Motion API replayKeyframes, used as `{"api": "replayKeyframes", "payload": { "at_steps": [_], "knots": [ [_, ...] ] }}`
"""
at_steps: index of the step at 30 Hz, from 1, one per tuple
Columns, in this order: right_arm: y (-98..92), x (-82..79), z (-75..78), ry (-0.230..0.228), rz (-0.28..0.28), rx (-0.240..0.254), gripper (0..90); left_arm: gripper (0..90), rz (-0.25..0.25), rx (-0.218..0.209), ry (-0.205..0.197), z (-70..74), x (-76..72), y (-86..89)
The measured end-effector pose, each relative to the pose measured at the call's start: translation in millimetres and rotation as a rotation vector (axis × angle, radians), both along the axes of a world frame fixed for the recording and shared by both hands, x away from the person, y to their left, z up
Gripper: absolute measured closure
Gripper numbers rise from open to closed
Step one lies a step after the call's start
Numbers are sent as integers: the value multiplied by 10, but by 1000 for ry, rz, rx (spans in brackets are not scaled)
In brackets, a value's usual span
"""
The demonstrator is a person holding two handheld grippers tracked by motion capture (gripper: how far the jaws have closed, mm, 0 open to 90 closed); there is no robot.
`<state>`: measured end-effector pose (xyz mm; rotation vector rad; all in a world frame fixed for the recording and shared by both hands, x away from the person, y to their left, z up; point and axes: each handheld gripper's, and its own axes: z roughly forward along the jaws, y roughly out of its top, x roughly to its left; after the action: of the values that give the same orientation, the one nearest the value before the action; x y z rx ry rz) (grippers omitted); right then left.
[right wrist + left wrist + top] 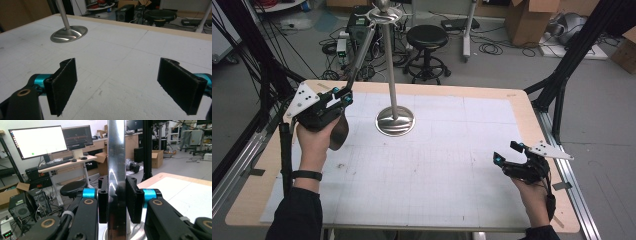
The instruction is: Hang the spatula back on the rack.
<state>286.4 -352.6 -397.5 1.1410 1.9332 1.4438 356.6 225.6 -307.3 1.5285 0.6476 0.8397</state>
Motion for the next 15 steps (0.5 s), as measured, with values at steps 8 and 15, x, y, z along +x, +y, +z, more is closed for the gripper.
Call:
{"api": "replayKeyframes", "payload": {
  "at_steps": [8,15],
  "knots": [
    [2,-1,0,0,-1,0,155,746,4,13,11,-56,24,-26],
    [3,3,-2,0,2,-3,155,745,11,36,24,-80,47,-39]
  ]
}}
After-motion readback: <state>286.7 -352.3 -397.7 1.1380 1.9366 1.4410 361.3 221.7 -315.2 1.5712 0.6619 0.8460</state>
